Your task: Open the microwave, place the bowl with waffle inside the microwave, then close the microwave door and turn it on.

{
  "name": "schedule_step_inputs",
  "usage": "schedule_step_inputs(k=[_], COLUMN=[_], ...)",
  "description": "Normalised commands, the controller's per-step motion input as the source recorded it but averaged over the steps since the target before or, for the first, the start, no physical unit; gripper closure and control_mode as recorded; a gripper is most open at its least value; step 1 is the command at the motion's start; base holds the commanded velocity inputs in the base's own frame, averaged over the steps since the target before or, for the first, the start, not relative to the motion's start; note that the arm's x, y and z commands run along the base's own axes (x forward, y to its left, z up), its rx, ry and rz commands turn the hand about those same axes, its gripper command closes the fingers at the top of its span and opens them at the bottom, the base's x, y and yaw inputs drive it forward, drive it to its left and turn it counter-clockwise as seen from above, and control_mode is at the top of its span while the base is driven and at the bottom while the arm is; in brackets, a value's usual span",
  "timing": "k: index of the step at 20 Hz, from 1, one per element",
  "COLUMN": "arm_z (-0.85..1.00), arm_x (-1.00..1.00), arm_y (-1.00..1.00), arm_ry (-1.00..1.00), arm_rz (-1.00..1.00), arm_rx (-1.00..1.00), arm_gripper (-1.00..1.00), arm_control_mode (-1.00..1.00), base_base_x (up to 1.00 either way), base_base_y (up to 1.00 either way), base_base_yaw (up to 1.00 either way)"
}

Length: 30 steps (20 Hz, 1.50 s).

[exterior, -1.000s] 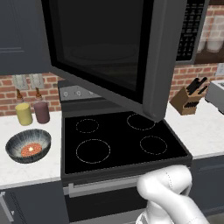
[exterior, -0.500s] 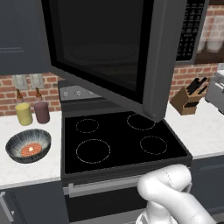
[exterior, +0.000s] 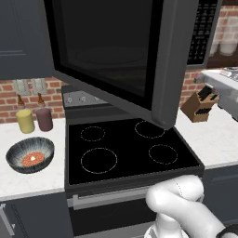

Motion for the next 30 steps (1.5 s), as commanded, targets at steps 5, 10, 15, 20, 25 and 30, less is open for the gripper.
schedule_step_inputs(k=[5, 10, 15, 20, 25, 30], arm_z=[0.00, 0.00, 0.00, 0.00, 0.00, 0.00], arm_x=[0.00, 0.00, -0.04, -0.29, -0.19, 0.00], arm_y=[0.80, 0.77, 0.69, 0.75, 0.82, 0.85], arm_ry=[0.03, 0.02, 0.00, 0.00, 0.00, 0.00], arm_rz=[0.00, 0.00, 0.00, 0.02, 0.02, 0.01], arm_rx=[-0.01, 0.00, 0.00, 0.00, 0.00, 0.00], arm_gripper=[-1.00, -1.00, -1.00, -1.00, -1.00, -1.00], arm_control_mode=[-1.00, -1.00, -1.00, -1.00, -1.00, -1.00], base_base_x=[0.00, 0.00, 0.00, 0.00, 0.00, 0.00], base_base_y=[0.00, 0.00, 0.00, 0.00, 0.00, 0.00], base_base_yaw=[0.00, 0.00, 0.00, 0.00, 0.00, 0.00])
